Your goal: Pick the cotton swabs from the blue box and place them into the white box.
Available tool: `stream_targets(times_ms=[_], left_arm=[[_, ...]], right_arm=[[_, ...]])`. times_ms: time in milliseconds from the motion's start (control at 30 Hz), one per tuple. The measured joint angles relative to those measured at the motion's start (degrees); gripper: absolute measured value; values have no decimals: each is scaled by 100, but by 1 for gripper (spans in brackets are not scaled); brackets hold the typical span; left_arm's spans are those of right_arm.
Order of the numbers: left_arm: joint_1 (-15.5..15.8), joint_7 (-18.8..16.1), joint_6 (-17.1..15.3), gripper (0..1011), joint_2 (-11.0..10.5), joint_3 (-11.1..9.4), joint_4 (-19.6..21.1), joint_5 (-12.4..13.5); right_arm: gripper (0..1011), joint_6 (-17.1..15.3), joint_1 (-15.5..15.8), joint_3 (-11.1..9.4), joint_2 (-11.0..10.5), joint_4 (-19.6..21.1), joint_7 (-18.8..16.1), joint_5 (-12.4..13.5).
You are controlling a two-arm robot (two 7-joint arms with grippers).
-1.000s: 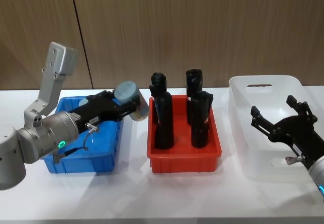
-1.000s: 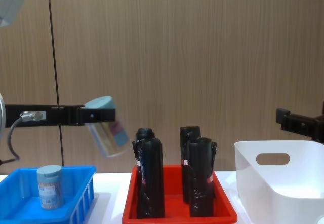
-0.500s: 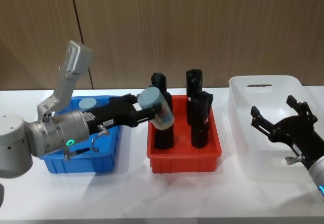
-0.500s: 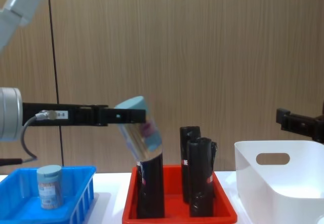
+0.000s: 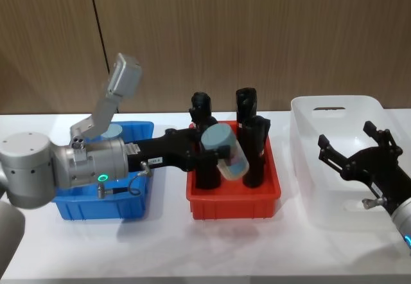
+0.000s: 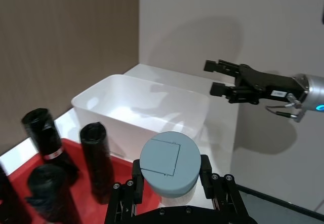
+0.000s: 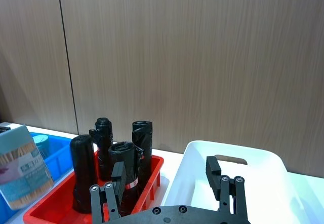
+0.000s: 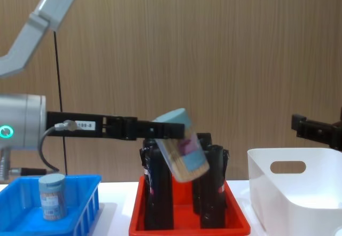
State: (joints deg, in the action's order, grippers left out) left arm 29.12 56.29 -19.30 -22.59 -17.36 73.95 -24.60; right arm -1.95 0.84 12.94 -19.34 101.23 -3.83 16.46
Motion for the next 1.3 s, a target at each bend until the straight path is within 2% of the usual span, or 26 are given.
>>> stream_targets(times_ms=[300, 800, 1133, 1300], left_arm=[[265, 487, 149, 659, 143, -149, -388, 112], [436, 776, 256, 659, 239, -245, -641, 170], [480, 851, 283, 659, 263, -271, -706, 185], [492, 868, 288, 659, 268, -277, -720, 188]], right_arm=[[1002, 0, 0, 0, 0, 0, 0, 0], [1001, 0, -3, -6, -7, 3, -77, -6], [1001, -109, -68, -51, -109, 44, -575, 49], [1001, -306, -138, -89, -185, 97, -910, 167]])
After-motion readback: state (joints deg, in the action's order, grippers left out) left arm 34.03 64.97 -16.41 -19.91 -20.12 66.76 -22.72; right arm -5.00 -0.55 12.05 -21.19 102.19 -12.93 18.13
